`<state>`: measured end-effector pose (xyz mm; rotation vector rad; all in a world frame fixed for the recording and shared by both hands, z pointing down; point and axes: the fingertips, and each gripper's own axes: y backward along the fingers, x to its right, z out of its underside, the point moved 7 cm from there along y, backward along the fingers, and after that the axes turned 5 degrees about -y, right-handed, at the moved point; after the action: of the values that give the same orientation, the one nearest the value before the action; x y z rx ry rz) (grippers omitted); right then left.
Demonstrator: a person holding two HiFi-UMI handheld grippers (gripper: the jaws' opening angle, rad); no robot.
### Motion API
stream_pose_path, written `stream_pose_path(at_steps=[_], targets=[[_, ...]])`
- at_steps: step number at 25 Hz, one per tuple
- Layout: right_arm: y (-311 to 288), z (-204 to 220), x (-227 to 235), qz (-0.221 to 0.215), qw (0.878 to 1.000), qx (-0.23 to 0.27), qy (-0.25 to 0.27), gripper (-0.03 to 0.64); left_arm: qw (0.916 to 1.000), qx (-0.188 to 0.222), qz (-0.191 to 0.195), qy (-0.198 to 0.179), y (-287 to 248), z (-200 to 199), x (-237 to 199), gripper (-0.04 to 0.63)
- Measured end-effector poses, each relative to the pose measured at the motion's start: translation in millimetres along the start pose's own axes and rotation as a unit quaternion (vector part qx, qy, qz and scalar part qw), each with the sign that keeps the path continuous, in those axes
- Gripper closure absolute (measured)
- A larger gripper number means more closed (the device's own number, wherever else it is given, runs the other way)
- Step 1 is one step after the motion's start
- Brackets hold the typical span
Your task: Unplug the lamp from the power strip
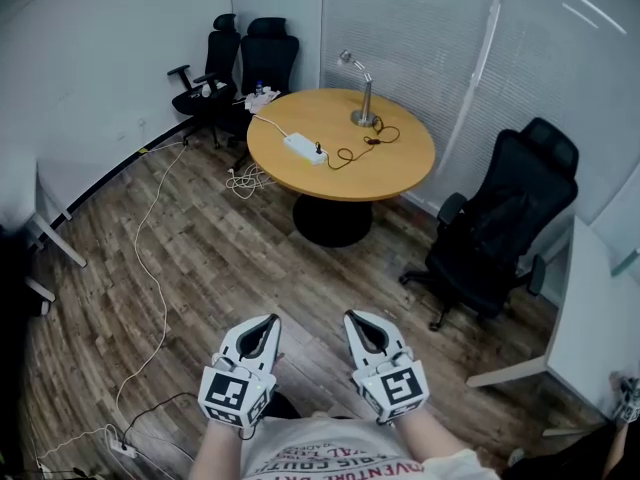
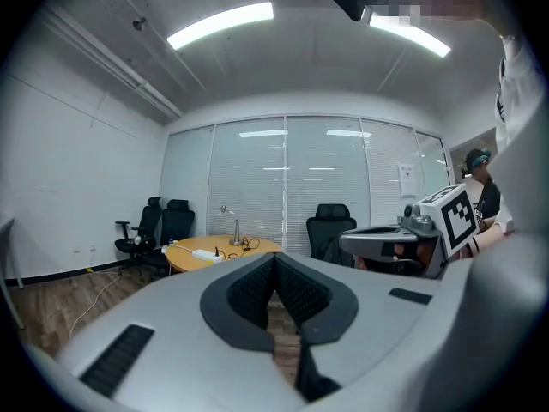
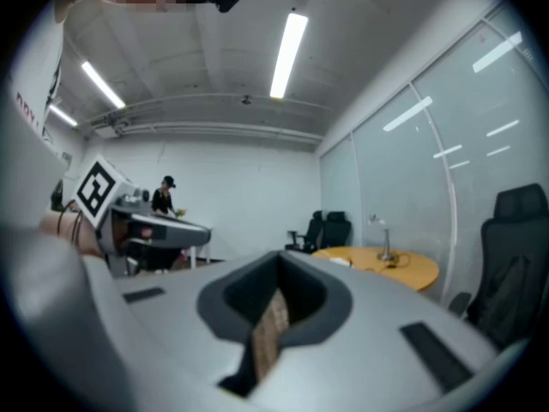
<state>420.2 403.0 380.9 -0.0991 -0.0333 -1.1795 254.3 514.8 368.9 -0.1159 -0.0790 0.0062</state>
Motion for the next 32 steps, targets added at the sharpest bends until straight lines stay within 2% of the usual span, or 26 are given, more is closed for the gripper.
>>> stream_pose_path(at_steps=[5,10,15,18,24,28,32], targets=[[-30.9,11.5,8.8,0.001,1.0,-0.014,-0.015,0.592,0.9999,-0.011,0.003,0.009,-18.8,11.4,-26.8,0.572],[-82.0,15.3,22.7,0.015,1.0,-0.022,-0.013,0.592,0.9996,-0.016,0.022,0.0,-57.4,16.5,-71.5,0.572],[-161.1,7.0,34.4,0.044,0.998,-0.028,0.017,0.592,0.9984,-0.014,0.054,-0.002,-111.8,12.9,-145.1,0.572],[-217.0,-4.2,42.2,0.066,0.997,-0.033,0.004,0.592,0.9971,-0.008,0.076,0.008,-149.4,7.4,-200.0,0.572],[-327.8,-19.6,64.8,0.103,0.994,-0.039,-0.015,0.592,0.9931,0.008,0.117,0.004,-225.5,-4.5,-307.6,0.572],[-381.4,-21.9,79.3,0.126,0.991,-0.049,-0.003,0.592,0.9868,0.02,0.16,-0.011,-263.6,-10.3,-352.9,0.572],[-417.3,-31.8,96.3,0.165,0.984,-0.066,-0.019,0.592,0.9842,0.014,0.176,-0.011,-291.5,-5.0,-382.5,0.572]])
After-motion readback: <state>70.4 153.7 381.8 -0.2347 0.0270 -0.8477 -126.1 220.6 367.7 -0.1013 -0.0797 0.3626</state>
